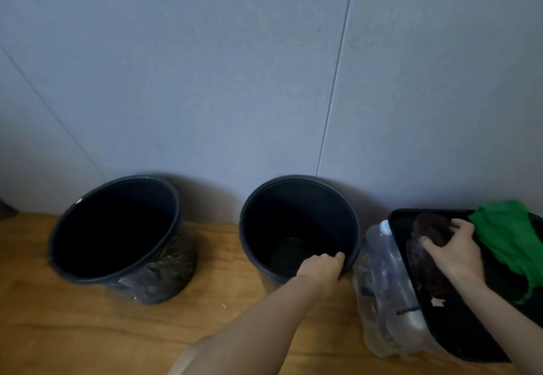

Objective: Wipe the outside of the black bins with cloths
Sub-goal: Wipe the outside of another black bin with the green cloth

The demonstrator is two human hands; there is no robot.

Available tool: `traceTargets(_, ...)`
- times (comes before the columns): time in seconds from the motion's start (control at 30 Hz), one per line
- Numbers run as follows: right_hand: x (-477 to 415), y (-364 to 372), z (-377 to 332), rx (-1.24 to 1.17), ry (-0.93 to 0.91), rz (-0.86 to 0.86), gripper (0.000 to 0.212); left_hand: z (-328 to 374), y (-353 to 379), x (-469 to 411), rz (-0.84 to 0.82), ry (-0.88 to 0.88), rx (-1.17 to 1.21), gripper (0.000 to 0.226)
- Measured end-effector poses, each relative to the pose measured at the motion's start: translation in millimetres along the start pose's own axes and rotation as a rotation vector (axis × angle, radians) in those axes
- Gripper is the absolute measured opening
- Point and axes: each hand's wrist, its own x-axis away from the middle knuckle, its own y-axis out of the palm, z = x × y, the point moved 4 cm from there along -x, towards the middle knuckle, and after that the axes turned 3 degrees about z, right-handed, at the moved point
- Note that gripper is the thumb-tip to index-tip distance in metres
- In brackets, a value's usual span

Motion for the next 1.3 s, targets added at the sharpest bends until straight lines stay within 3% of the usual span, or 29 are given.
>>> traceTargets(0.2, 2, 23, 10, 0.164, -0.067, -0.056, 0.056, -14, -8, 5, 0.008, 0.002, 0.161, 0.057)
traceTargets(0.4, 2, 33, 14, 0.285, -0.089, -0.117, 0.060, -61, -63, 27, 0.386, -0.067, 0.493, 0.030)
traceTargets(0.53, 5, 31, 10, 0.299, -0.049, -0.138, 0.073, -95, -92, 50, 0.575, -0.144, 0.467, 0.022)
traceTargets(0.7, 13, 26, 4, 0.289, -0.059, -0.170, 0.073, -84, -84, 47, 0.432, -0.122, 0.438, 0.022)
traceTargets(0.97, 14, 9, 7, 0.216, -0.124, -0.213, 0.058, -3, -54, 8, 0.121, -0.054, 0.440, 0.039)
traceTargets(1.3, -49, -69, 73, 0.440, -0.069, 0.031, 0.053, 42, -22, -27, 0.099, 0.021, 0.223, 0.049)
